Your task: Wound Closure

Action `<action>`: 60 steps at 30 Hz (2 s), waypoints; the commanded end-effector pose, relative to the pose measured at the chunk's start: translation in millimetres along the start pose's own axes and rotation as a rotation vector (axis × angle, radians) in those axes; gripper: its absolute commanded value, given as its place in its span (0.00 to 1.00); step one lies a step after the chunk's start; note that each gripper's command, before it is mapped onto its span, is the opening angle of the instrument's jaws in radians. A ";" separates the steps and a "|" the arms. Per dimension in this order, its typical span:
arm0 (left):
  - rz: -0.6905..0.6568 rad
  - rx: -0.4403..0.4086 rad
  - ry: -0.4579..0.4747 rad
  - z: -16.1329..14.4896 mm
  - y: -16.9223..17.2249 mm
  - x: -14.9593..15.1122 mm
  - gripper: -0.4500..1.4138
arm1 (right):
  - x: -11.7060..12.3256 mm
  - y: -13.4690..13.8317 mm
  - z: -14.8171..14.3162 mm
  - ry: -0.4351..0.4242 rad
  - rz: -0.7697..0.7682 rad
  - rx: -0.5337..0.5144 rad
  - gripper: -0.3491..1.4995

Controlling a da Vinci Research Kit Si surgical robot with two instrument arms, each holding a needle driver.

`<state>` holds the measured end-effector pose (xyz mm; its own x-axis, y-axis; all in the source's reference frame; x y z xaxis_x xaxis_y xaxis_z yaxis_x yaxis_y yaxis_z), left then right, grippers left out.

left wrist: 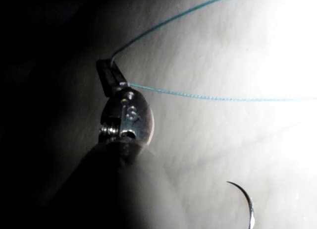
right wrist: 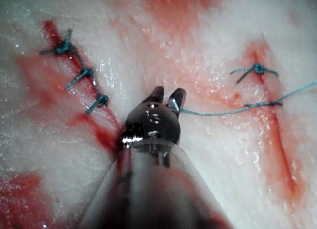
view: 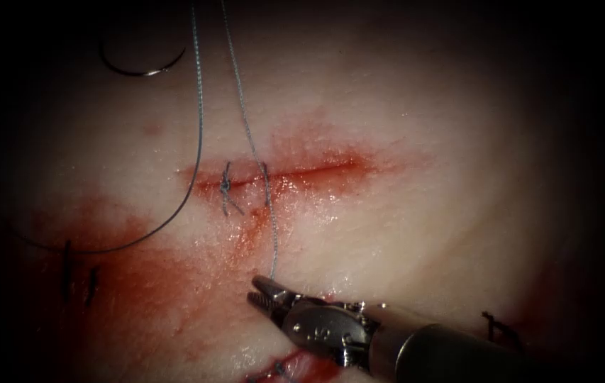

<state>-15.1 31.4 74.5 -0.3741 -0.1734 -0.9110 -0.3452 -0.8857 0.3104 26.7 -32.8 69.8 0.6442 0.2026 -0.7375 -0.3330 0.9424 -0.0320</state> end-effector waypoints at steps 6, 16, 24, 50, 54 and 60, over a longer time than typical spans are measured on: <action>-0.041 -0.112 0.125 -1.7 3.5 4.3 0.00 | 0.7 0.3 -0.2 0.021 0.039 0.030 0.72; -0.115 -0.249 0.383 -6.8 12.2 13.4 0.00 | 4.3 5.1 -2.1 0.143 0.186 0.187 0.72; -0.230 -0.383 0.368 -8.2 20.2 16.7 0.00 | 5.6 13.1 1.8 0.291 0.304 0.256 0.37; -0.370 -0.446 -0.045 -7.0 27.1 7.4 0.00 | 3.8 22.1 11.4 0.770 0.709 0.716 0.00; -0.382 -0.457 -0.049 -6.9 27.1 5.6 0.00 | 4.1 22.5 10.3 0.789 0.706 0.802 0.00; -0.383 -0.467 -0.046 -7.3 27.3 3.0 0.00 | 4.8 22.7 8.0 0.796 0.696 0.796 0.00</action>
<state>-18.8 3.1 78.0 -0.3409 0.2075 -0.9169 -0.0529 -0.9780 -0.2016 26.9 -8.9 70.5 -0.1568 0.7503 -0.6422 0.2447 0.6595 0.7108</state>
